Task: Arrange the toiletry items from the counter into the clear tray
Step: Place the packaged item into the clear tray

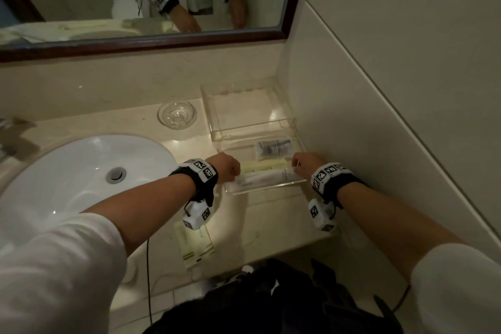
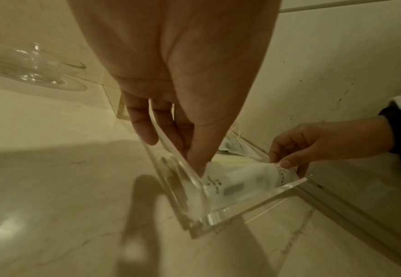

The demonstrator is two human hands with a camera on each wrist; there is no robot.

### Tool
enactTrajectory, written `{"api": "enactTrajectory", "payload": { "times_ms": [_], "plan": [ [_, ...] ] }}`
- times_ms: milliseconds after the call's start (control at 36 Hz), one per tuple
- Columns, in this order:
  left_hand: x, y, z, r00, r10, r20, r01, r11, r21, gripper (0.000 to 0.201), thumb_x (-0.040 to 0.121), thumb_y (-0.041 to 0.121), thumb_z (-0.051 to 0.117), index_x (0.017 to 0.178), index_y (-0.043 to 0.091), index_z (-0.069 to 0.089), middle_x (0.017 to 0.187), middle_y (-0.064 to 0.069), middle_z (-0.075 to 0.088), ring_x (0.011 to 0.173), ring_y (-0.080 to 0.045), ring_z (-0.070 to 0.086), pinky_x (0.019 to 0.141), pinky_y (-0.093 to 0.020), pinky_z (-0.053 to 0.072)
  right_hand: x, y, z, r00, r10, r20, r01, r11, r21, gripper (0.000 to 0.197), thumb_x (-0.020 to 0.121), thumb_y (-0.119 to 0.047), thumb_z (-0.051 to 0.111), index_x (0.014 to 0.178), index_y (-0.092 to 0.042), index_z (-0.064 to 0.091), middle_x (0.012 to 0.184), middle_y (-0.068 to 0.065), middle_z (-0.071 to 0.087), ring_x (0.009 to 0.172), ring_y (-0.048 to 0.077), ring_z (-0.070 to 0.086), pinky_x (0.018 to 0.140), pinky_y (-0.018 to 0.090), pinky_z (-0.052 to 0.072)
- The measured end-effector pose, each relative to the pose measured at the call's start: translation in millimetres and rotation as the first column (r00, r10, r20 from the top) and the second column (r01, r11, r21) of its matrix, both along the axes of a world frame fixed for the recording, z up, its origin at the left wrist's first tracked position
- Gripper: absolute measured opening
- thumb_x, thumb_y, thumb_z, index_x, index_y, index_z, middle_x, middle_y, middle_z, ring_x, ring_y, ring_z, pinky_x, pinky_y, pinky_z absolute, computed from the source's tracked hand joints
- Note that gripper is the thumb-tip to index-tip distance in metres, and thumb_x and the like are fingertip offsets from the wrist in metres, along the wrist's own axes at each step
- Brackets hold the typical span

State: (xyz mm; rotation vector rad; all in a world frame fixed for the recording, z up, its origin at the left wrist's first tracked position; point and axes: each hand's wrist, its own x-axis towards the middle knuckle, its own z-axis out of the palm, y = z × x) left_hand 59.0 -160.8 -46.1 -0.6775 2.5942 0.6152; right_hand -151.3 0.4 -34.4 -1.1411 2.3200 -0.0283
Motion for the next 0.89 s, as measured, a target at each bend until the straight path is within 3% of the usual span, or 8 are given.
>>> {"api": "enactTrajectory", "payload": {
  "times_ms": [139, 222, 306, 417, 528, 639, 778, 889],
  "plan": [
    [-1, -1, -5, 1.000, -0.020, -0.012, 0.019, 0.998, -0.055, 0.026, 0.083, 0.016, 0.064, 0.108, 0.017, 0.063, 0.114, -0.005, 0.061, 0.104, -0.024, 0.059, 0.089, -0.032, 0.049, 3, -1, -4, 0.982, 0.148, -0.114, -0.150, 0.989, -0.008, 0.019, 0.090, -0.012, 0.051, 0.105, -0.004, 0.060, 0.112, 0.014, 0.055, 0.099, 0.032, 0.057, 0.082, 0.035, 0.045],
    [1, -2, -8, 0.996, -0.012, -0.088, -0.001, 0.990, -0.140, 0.028, 0.077, 0.019, 0.070, 0.102, 0.019, 0.060, 0.107, -0.001, 0.056, 0.097, -0.022, 0.058, 0.088, -0.030, 0.038, 1, 1, -8, 0.964, 0.197, -0.176, -0.215, 0.973, -0.085, 0.017, 0.087, -0.014, 0.057, 0.102, -0.007, 0.061, 0.111, 0.012, 0.051, 0.096, 0.030, 0.055, 0.080, 0.034, 0.045],
    [2, -1, -8, 0.992, -0.037, -0.117, 0.014, 0.982, -0.187, 0.028, 0.076, 0.020, 0.070, 0.102, 0.026, 0.061, 0.105, 0.004, 0.058, 0.098, -0.018, 0.057, 0.089, -0.031, 0.031, -1, 3, -7, 0.973, 0.191, -0.127, -0.205, 0.972, -0.114, 0.022, 0.086, -0.018, 0.060, 0.105, -0.009, 0.064, 0.113, 0.010, 0.054, 0.103, 0.027, 0.054, 0.087, 0.033, 0.045],
    [2, -1, -10, 0.990, -0.078, -0.114, 0.066, 0.992, -0.103, 0.031, 0.080, 0.011, 0.063, 0.107, 0.025, 0.064, 0.109, 0.004, 0.062, 0.101, -0.018, 0.060, 0.089, -0.029, 0.034, 1, 7, -10, 0.971, 0.219, -0.093, -0.228, 0.968, -0.106, 0.025, 0.085, -0.028, 0.062, 0.103, -0.010, 0.066, 0.109, 0.010, 0.058, 0.103, 0.025, 0.053, 0.087, 0.033, 0.044],
    [3, 2, -10, 0.986, -0.122, -0.109, 0.111, 0.988, -0.106, 0.025, 0.084, 0.022, 0.063, 0.108, 0.026, 0.065, 0.107, 0.005, 0.064, 0.100, -0.017, 0.060, 0.088, -0.028, 0.035, 1, 12, -14, 0.974, 0.215, -0.071, -0.222, 0.969, -0.111, 0.032, 0.084, -0.035, 0.064, 0.107, -0.013, 0.063, 0.112, 0.008, 0.057, 0.105, 0.024, 0.051, 0.088, 0.032, 0.042],
    [3, 7, -11, 0.984, -0.142, -0.111, 0.128, 0.984, -0.127, 0.019, 0.086, 0.034, 0.061, 0.102, 0.026, 0.065, 0.101, 0.006, 0.065, 0.096, -0.018, 0.060, 0.083, -0.029, 0.030, 1, 15, -16, 0.976, 0.212, -0.060, -0.218, 0.968, -0.128, 0.031, 0.085, -0.033, 0.064, 0.108, -0.013, 0.064, 0.114, 0.008, 0.056, 0.109, 0.024, 0.049, 0.093, 0.033, 0.040],
    [1, 11, -13, 0.986, -0.152, -0.074, 0.141, 0.981, -0.135, 0.020, 0.082, 0.033, 0.064, 0.101, 0.027, 0.063, 0.099, 0.009, 0.064, 0.094, -0.014, 0.059, 0.087, -0.029, 0.029, 6, 12, -13, 0.965, 0.247, -0.088, -0.257, 0.958, -0.127, 0.031, 0.082, -0.030, 0.067, 0.106, -0.010, 0.067, 0.110, 0.009, 0.063, 0.107, 0.026, 0.053, 0.094, 0.032, 0.040],
    [-1, 13, -14, 0.985, -0.161, -0.062, 0.151, 0.977, -0.148, 0.022, 0.079, 0.028, 0.065, 0.101, 0.028, 0.061, 0.098, 0.009, 0.064, 0.093, -0.015, 0.060, 0.083, -0.027, 0.030, 7, 9, -14, 0.959, 0.273, -0.069, -0.280, 0.952, -0.125, 0.029, 0.082, -0.027, 0.066, 0.108, -0.015, 0.067, 0.110, 0.009, 0.063, 0.107, 0.027, 0.055, 0.093, 0.033, 0.042]
  ]
}}
